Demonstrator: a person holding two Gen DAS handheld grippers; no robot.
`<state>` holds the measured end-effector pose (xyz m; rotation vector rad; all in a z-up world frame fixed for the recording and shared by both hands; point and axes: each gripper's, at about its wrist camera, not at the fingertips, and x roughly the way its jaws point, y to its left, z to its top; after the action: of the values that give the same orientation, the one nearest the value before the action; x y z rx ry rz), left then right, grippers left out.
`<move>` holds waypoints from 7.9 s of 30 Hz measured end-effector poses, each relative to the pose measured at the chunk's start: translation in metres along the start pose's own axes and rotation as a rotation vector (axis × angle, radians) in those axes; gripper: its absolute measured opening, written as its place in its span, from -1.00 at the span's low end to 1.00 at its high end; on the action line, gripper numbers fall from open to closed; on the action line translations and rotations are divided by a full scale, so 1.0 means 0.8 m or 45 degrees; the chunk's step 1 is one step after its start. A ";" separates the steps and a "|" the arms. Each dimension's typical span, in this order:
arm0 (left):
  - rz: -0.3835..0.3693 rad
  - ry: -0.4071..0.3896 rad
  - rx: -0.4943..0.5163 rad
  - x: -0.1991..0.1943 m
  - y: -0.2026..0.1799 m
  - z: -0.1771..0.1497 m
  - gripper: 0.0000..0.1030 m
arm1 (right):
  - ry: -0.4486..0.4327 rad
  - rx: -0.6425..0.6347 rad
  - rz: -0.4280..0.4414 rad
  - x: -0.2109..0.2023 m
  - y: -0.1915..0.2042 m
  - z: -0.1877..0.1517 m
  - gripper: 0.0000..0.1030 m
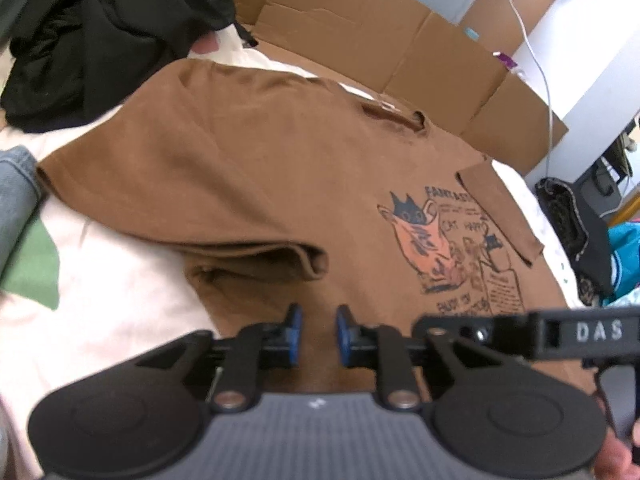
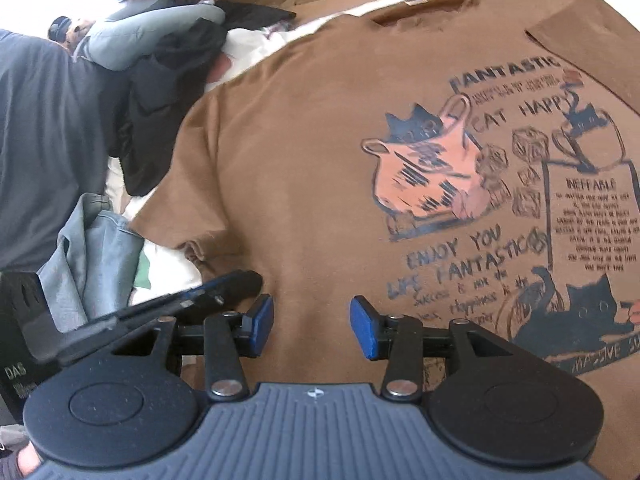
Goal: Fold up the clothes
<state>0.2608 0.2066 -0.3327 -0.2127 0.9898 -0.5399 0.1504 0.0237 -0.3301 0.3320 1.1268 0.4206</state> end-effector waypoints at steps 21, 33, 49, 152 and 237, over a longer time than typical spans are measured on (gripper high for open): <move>0.364 -0.309 -0.565 -0.124 0.105 0.020 0.12 | -0.115 -0.364 0.110 0.014 0.121 0.048 -0.04; 0.466 -0.487 -0.743 -0.190 0.142 0.022 0.14 | 0.043 -0.750 0.139 0.120 0.219 0.064 -0.05; 0.400 -0.468 -0.796 -0.174 0.145 0.015 0.13 | 0.113 -1.048 -0.074 0.172 0.258 0.043 -0.05; 0.608 0.203 0.143 0.116 0.000 0.330 -0.14 | -0.142 0.147 0.223 0.113 -0.089 0.171 -0.98; 0.314 0.150 0.195 0.065 -0.063 0.067 -0.91 | -0.077 0.449 0.205 -0.017 -0.113 0.017 -0.43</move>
<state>0.3116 0.1329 -0.3210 0.0783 1.0667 -0.4033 0.1722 -0.0624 -0.3553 0.7436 1.1179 0.3496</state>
